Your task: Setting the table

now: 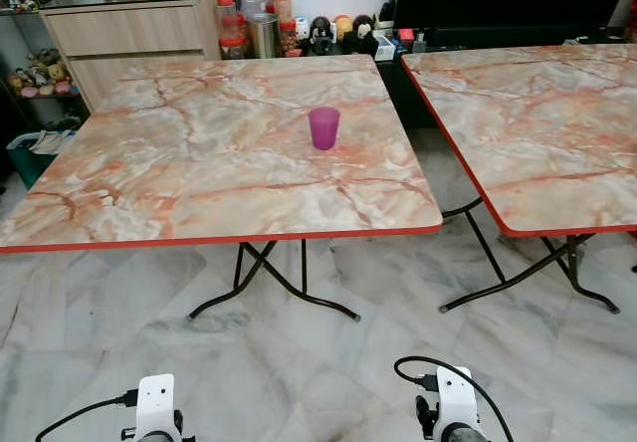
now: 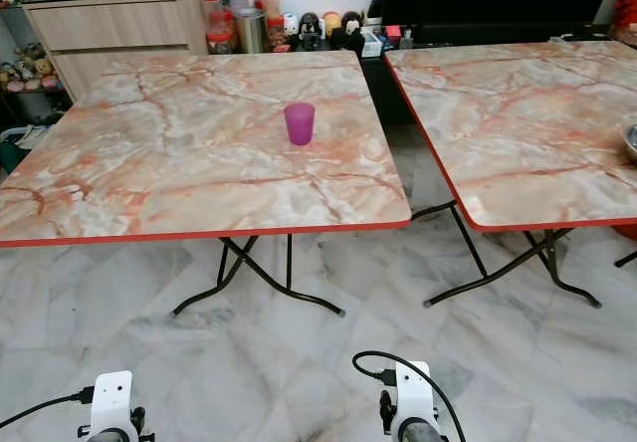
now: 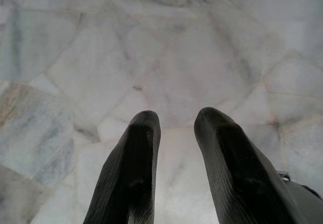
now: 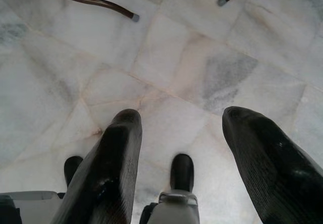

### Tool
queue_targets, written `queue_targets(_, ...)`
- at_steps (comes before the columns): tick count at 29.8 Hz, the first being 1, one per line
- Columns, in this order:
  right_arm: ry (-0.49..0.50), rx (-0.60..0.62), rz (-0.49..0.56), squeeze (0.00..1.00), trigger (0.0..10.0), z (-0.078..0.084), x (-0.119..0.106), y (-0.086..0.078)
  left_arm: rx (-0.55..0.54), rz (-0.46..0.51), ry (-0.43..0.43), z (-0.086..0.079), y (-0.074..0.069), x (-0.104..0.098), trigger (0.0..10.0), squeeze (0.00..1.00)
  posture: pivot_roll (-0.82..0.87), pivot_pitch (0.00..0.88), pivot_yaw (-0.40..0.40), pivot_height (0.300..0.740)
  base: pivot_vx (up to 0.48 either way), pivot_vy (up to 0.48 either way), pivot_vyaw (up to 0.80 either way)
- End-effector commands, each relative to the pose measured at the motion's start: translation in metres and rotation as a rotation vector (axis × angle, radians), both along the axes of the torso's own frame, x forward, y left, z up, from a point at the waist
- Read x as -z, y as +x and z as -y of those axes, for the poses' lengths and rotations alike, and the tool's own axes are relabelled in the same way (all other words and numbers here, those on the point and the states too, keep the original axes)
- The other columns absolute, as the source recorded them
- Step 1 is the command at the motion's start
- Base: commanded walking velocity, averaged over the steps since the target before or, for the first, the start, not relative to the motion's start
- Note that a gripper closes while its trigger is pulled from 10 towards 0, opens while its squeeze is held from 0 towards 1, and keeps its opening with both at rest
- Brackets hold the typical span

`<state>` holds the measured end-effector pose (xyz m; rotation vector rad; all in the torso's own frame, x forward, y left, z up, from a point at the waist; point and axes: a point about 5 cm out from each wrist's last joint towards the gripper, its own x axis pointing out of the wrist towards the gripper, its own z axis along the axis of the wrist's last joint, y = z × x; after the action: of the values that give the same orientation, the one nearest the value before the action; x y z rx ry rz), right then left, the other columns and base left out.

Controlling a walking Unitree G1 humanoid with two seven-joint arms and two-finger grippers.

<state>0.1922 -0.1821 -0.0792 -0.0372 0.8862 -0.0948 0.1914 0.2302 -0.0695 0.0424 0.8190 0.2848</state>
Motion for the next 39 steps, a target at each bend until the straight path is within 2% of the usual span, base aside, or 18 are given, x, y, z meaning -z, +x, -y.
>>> queue_targets(1, -0.002, -0.013, 0.011, 0.00, 10.0, -0.0015, -0.0022, 0.0045, -0.002, 0.003, -0.006, 0.0006, 0.0004, -0.0001, 10.0, 0.00, 0.04, 0.000, 0.053, 0.740, 0.000, 0.000, 0.00)
queue_targets(7, -0.047, -0.052, 0.023, 0.00, 10.0, -0.0020, -0.0032, 0.0057, -0.001, -0.007, -0.004, 0.0000, -0.0004, 0.0004, 10.0, 0.00, 0.04, 0.000, 0.054, 0.740, 0.000, 0.404, 0.46)
queue_targets(10, -0.012, -0.003, 0.019, 0.00, 10.0, -0.0024, -0.0020, 0.0037, 0.000, -0.007, -0.004, -0.0009, -0.0008, 0.0004, 10.0, 0.00, 0.05, 0.000, 0.057, 0.740, 0.000, 0.480, 0.00)
queue_targets(27, 0.003, 0.021, 0.021, 0.00, 10.0, -0.0039, -0.0016, 0.0033, 0.015, 0.001, 0.015, -0.0055, 0.0029, -0.0028, 10.0, 0.00, 0.05, 0.000, 0.073, 0.740, 0.000, 0.468, 0.00)
queue_targets(39, 0.007, 0.032, 0.020, 0.00, 10.0, -0.0022, -0.0006, 0.0008, 0.008, 0.011, 0.009, -0.0044, 0.0024, -0.0025, 10.0, 0.00, 0.05, 0.000, 0.070, 0.740, 0.000, 0.000, 0.00)
